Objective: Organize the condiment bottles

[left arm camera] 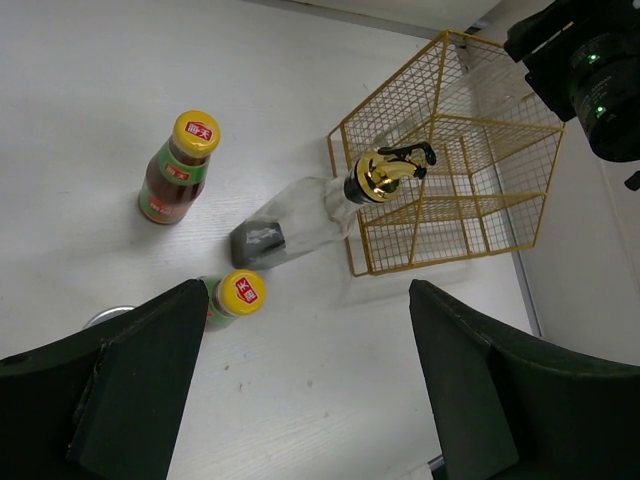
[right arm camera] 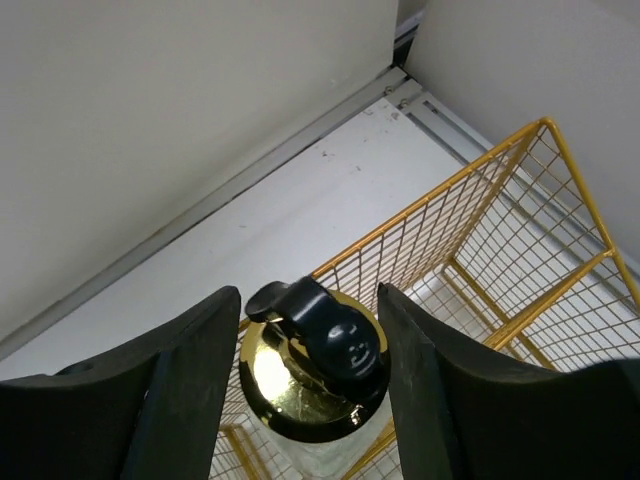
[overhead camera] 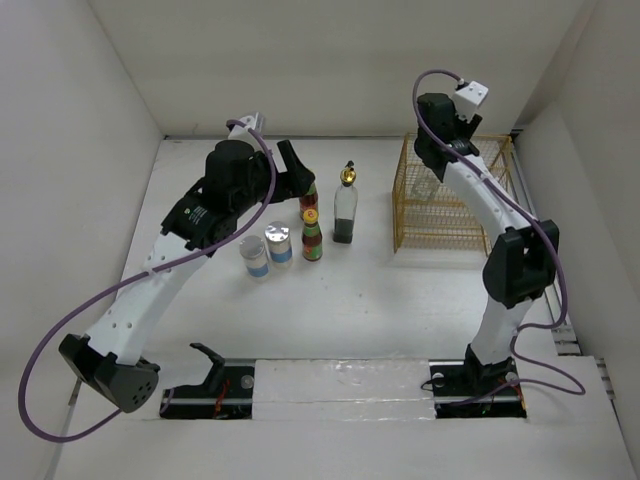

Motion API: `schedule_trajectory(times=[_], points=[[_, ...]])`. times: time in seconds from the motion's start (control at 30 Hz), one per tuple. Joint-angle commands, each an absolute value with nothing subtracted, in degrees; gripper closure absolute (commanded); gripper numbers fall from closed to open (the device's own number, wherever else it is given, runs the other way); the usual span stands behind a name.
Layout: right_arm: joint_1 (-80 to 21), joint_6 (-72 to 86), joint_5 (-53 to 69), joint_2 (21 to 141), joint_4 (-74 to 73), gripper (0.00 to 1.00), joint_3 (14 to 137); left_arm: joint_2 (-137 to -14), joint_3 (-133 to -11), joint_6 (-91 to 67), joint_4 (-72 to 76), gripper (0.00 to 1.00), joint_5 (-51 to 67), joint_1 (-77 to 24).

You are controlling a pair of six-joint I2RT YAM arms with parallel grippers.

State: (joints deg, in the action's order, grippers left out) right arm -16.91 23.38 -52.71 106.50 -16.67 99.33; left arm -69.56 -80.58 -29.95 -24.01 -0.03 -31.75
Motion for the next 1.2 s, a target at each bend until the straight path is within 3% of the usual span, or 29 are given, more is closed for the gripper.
schedule_trajectory(times=[0.0, 0.2, 0.27, 0.33, 0.37, 0.4, 0.43, 0.47, 0.53, 0.57, 0.6, 0.7, 0.9, 1.17], points=[[-16.09, 22.78, -49.33, 102.66, -19.49, 0.26, 106.48, -68.73, -82.77, -29.36, -23.29, 0.22, -2.52, -31.55], [-15.38, 14.87, -38.16, 97.75, -19.52, 0.13, 111.53, -70.05, -88.67, -28.83, -25.75, 0.24, -10.44, -31.55], [-15.38, 10.91, -31.69, 93.36, -19.51, 0.15, 109.35, -70.05, -90.17, -28.21, -27.33, 0.32, -14.39, -31.55], [-16.17, 6.62, -24.82, 86.62, -16.45, 0.35, 101.48, -71.27, -92.62, -27.51, -28.38, 0.48, -16.6, -31.55], [-16.87, 5.46, -20.43, 83.88, -14.96, 0.68, 97.6, -71.28, -93.33, -27.51, -29.26, 0.64, -18.0, -31.55], [-17.92, 4.49, -10.3, 81.15, -10.94, 0.85, 93.3, -71.89, -93.95, -26.99, -29.27, 0.7, -18.02, -31.55], [-17.93, 3.61, -4.37, 78.6, -8.98, 0.93, 88.9, -71.89, -95.0, -26.98, -29.79, 0.74, -18.02, -31.55], [-18.71, 2.99, 1.61, 74.57, -7.49, 0.93, 81.03, -72.5, -95.01, -26.98, -30.4, 0.76, -18.02, -31.55], [-21.69, 2.99, 13.68, 72.26, -6.59, 0.77, 75.09, -73.48, -95.98, -26.98, -31.11, 0.76, -18.54, -31.55], [-23.1, 1.86, 15.62, 71.64, -6.59, 0.62, 70.71, -74.96, -97.63, -26.46, -31.72, 0.73, -18.54, -31.55], [-24.59, 1.24, 18.17, 71.63, -6.59, 0.34, 69.01, -74.97, -98.17, -26.46, -31.73, 0.7, -19.07, -31.55], [-30.83, -2.09, 19.34, 71.63, -6.59, 0.1, 66.54, -75.59, -98.7, -26.46, -31.73, 0.61, -18.46, -31.55], [-34.45, -4.56, 14.94, 78.64, -3.6, 0.02, 70.04, -76.11, -99.23, -26.46, -31.73, 0.58, -16.44, -31.55], [-34.45, -1.68, 5.46, 85.07, 1.57, 0.04, 71.89, -75.06, -98.18, -26.46, -31.2, 0.56, -15.82, -31.55]])
